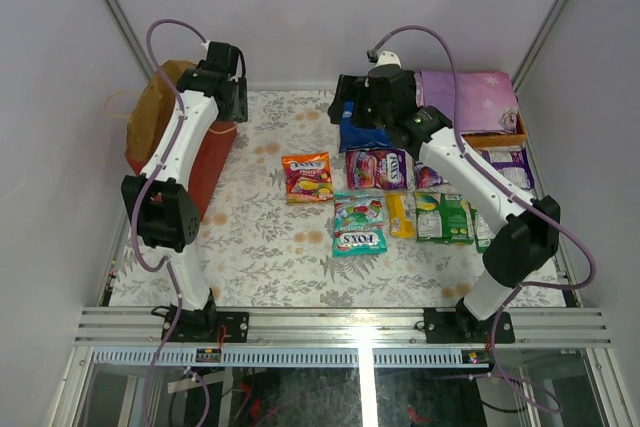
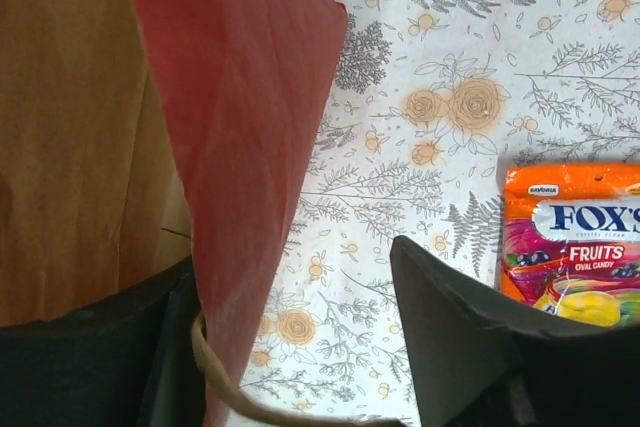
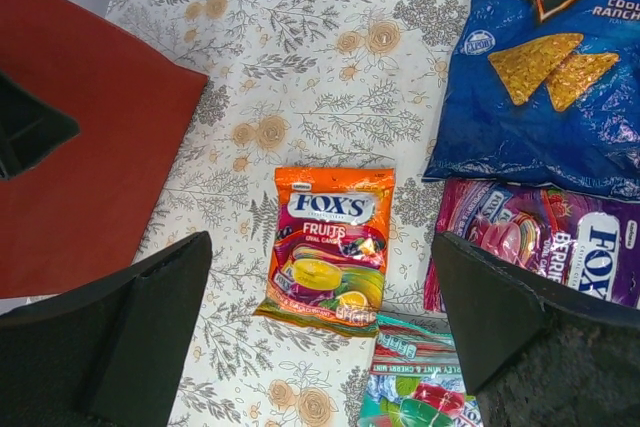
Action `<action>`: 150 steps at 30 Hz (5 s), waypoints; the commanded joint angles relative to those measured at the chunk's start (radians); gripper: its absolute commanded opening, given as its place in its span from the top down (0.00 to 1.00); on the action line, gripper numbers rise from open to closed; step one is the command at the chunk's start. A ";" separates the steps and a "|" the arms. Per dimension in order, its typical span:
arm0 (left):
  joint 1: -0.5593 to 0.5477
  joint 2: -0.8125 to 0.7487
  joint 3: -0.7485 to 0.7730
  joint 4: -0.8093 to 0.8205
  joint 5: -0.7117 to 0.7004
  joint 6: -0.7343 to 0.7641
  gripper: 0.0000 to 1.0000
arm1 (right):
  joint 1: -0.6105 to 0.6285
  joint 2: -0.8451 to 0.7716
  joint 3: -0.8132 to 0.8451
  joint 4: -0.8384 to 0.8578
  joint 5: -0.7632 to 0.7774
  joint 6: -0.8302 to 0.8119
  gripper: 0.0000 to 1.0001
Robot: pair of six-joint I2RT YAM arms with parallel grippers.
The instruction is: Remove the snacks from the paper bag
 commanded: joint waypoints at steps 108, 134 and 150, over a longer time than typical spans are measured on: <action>0.228 0.404 0.542 0.141 0.135 0.224 1.00 | -0.017 0.212 0.232 -0.084 -0.148 -0.028 0.01; 0.295 0.385 0.599 0.156 0.242 -0.075 1.00 | -0.016 0.198 0.200 -0.073 -0.139 -0.042 0.01; 0.305 0.355 0.638 0.134 0.261 -0.111 1.00 | -0.016 0.202 0.207 -0.074 -0.131 -0.055 0.00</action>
